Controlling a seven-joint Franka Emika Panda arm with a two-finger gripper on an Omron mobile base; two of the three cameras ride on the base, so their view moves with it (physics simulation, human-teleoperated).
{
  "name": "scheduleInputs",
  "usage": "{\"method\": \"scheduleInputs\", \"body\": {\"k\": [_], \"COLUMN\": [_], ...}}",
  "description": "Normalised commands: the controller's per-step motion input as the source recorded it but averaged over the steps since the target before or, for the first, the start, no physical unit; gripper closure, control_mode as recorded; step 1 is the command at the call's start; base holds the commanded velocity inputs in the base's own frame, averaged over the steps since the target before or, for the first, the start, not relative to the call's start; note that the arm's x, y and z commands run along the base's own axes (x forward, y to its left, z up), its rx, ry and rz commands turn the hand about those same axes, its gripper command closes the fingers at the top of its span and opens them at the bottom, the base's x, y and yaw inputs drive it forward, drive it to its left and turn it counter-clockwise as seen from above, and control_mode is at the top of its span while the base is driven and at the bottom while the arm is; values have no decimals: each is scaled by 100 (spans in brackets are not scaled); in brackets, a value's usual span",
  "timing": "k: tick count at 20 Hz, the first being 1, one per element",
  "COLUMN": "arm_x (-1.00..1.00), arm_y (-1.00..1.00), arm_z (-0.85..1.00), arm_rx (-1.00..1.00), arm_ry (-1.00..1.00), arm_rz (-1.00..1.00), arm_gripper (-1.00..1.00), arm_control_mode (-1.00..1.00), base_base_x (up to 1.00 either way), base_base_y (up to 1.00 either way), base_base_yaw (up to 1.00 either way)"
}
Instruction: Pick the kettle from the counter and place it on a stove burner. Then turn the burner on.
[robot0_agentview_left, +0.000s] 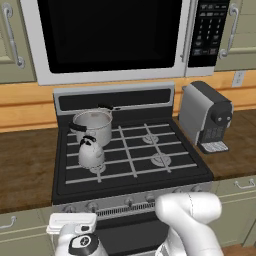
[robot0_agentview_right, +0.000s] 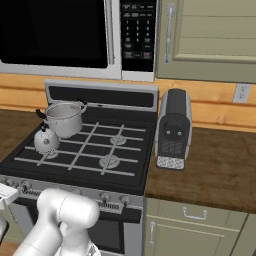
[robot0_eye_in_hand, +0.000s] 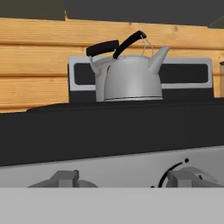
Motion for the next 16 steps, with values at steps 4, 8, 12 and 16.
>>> {"method": "scheduleInputs", "body": {"k": [4,8,12,16], "arm_x": [0,-10,-36,-45], "arm_y": [26,13,1,3], "arm_z": [-28,-7,0,0], "arm_rx": [-3,-1,0,0], "arm_ry": [0,-1,-5,-6], "arm_rz": [0,0,0,1], "arm_gripper": [-100,-100,-100,-100], "arm_control_mode": [-100,-100,-100,-100], "base_base_x": [0,0,0,0], "base_base_y": [0,0,0,0], "base_base_yaw": [0,0,0,0]}}
